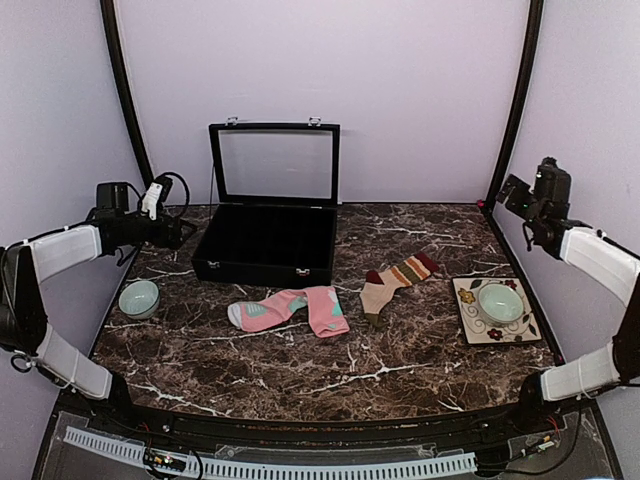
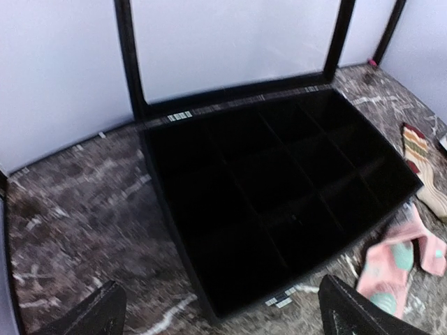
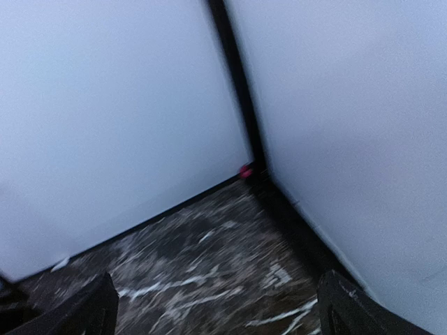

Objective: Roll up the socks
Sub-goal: Pick up the sock from the center of the board.

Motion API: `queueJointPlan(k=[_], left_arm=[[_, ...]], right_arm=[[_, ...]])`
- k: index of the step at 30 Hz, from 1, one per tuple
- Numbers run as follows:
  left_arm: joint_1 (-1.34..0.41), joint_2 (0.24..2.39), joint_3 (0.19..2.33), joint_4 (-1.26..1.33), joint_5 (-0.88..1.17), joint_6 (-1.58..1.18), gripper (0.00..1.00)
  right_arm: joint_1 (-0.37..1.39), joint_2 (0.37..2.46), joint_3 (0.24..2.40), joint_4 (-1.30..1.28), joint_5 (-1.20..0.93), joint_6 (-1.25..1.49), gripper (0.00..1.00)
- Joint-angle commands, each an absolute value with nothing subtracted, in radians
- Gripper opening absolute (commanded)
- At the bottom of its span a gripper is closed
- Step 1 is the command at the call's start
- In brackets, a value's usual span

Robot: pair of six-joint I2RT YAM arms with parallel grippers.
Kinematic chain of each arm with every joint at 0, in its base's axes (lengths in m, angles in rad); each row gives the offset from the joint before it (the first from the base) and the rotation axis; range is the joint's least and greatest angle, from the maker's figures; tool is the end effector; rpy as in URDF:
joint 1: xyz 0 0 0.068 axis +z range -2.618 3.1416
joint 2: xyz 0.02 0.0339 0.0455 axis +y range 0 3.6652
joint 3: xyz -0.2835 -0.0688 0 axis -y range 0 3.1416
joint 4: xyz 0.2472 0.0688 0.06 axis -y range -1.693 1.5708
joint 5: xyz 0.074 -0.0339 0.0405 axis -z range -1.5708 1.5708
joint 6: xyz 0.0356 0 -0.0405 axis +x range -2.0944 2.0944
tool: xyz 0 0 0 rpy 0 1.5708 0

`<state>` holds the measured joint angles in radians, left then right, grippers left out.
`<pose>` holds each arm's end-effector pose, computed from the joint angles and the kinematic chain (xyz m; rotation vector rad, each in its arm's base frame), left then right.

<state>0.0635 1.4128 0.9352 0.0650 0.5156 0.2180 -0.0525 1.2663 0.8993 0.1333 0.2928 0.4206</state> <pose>0.3191 0.0027 0.2910 0.4763 1.8813 -0.3238 0.2915 -0.0256 0.3262 0.6195 1.6840 -0.0007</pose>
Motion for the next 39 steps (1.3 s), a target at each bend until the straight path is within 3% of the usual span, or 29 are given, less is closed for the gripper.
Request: queueJointPlan(k=[1,5,13,31,39], left_arm=[[0.027,1.41,0.932,-0.25,0.627,0.303,0.99],[-0.101,1.483,0.986,-0.325,0.473,0.321,0.98],[-0.188,1.589,1.015,-0.377,0.543,0.297,0.98],[-0.284,1.672,0.928,-0.377,0.492,0.539,0.98],[-0.317,1.701,0.928,-0.363,0.483,0.587,0.77]], right_arm=[[0.254,1.274,0.984,-0.002,0.307,0.347,1.0],[0.475,1.357,1.016,-0.103,0.366,0.349,1.0],[0.827,1.459,0.956,-0.057,0.31,0.355,0.99],[1.009,1.803,1.102,-0.105,0.186,0.362,0.93],[1.05,1.881,1.125,-0.108,0.174,0.363,0.89]])
